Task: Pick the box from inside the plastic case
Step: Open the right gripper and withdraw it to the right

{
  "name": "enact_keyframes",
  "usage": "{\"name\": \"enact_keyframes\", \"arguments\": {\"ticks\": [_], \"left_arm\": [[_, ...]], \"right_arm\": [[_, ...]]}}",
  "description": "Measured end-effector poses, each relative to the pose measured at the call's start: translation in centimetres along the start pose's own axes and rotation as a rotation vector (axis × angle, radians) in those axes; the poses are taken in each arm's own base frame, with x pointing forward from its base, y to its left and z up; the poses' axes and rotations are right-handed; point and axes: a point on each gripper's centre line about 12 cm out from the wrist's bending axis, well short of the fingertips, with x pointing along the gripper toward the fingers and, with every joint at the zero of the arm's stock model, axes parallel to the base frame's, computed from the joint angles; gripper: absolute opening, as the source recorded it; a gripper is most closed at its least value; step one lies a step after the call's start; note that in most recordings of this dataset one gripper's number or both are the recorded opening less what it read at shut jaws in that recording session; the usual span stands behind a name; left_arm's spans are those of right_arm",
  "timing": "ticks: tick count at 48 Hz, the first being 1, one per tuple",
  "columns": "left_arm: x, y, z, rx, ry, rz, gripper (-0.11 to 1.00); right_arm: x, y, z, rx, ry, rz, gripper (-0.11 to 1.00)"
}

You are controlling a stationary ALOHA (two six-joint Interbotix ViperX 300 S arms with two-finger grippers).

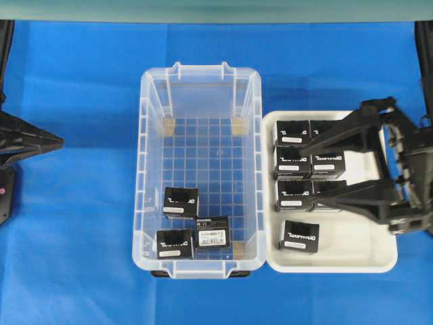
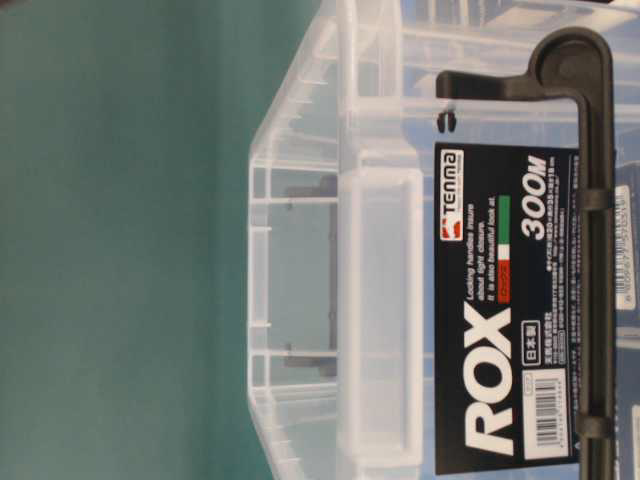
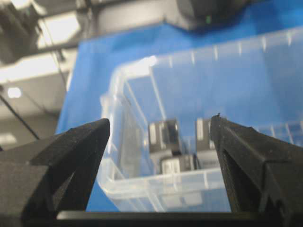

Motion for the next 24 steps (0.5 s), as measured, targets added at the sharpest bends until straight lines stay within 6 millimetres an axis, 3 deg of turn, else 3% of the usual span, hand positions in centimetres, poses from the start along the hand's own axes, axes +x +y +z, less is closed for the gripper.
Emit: {"name": "enact_keyframes", "arguments": {"ticks": [15,24], "left_arm": [[0.0,0.0,0.0,0.000,0.002,0.000,-0.04],[0.0,0.0,0.0,-0.002,0.002,0.000,-0.04]], "right_arm": [[-3.7,0.2,0.4,-0.005,-0.092,0.023,0.91],[-4.7,0.1,-0.1,-0.005,-0.107,0.027,0.91]]}}
